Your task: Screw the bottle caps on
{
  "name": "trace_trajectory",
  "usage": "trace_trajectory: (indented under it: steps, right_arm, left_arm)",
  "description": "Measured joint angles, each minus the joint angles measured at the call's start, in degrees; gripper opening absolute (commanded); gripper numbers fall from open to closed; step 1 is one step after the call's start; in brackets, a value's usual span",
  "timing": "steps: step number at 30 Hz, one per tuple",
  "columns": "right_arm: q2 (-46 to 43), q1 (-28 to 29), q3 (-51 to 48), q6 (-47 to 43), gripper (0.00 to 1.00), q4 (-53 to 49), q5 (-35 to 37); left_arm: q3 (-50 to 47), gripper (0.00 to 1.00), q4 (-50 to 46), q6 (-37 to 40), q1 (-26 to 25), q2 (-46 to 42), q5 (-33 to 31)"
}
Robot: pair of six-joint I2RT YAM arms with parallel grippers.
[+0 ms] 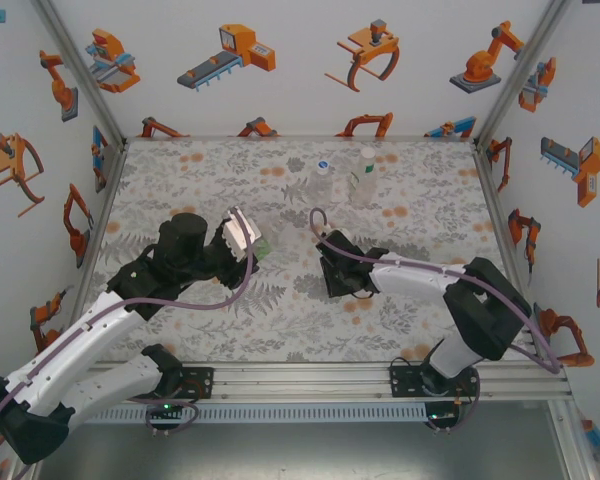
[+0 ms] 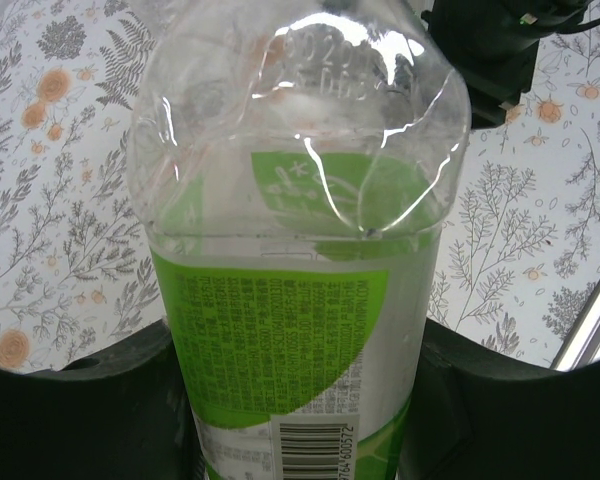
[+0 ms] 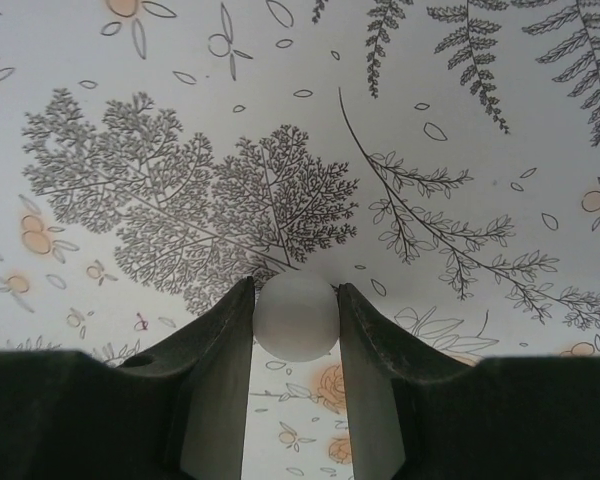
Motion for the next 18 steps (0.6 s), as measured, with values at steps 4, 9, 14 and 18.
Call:
trace_trajectory:
  steps: [4,9,14,18]
  right_arm:
    - [0.7,0.0,0.3,0.7,0.45,1.4,0.2]
    - [0.9,0.0,0.9,1.9,0.52,1.3,0.0]
    - [3.5,0.0,4.8,2.3,0.53,-4.2,0.2]
    - [6.0,0.0,8.0,2.3,0.51,-8.0,0.2]
  left_arm:
    - [0.0,0.0,0.0,0.0,0.0,0.0,0.0]
    - [0.0,0.0,0.0,0.0,0.0,0.0,0.0]
    - [0.0,0.0,0.0,0.0,0.0,0.0,0.1]
    - [0.0,0.0,0.0,0.0,0.0,0.0,0.1]
